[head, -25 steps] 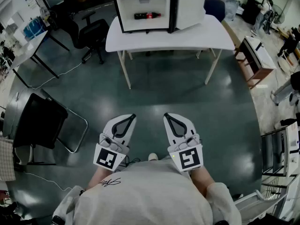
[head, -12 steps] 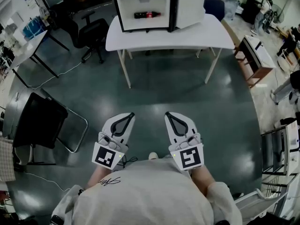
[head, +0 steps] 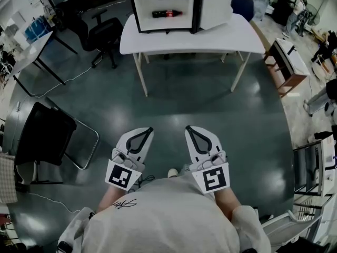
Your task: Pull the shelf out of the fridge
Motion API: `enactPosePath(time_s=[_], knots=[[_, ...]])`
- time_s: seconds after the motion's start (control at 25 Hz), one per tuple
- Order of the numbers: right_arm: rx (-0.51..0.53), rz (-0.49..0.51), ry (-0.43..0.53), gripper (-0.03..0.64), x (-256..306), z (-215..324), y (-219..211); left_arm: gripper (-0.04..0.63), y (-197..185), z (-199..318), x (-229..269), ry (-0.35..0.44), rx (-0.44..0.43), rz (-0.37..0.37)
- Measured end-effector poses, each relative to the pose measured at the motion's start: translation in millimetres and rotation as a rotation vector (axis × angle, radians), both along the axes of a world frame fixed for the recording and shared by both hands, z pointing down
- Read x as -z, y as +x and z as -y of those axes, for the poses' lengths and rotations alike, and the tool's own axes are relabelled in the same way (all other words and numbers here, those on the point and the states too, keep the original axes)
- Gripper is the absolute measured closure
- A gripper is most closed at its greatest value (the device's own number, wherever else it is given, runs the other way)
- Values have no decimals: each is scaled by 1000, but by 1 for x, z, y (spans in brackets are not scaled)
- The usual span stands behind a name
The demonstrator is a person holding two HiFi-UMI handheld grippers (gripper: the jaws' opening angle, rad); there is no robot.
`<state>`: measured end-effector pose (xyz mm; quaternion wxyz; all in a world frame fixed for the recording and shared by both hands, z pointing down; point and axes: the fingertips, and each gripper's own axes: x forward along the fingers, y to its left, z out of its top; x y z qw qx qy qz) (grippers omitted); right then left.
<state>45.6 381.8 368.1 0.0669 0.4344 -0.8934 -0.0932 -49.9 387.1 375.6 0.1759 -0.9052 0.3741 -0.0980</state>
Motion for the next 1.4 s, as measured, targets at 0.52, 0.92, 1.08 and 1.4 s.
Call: enactPosePath(time_s=[0.52, 0.92, 1.08, 1.4], knots=[[-15, 5, -25, 604, -9, -2, 2, 591, -8, 1, -11, -93, 32, -93], [41, 47, -39, 604, -7, 19, -13, 591, -14, 24, -7, -101, 48, -115], [52, 46, -52, 604, -9, 31, -13, 591, -12, 37, -5, -91, 47, -116], [53, 45, -47, 604, -5, 67, -7, 592, -10, 70, 1, -105, 52, -165]])
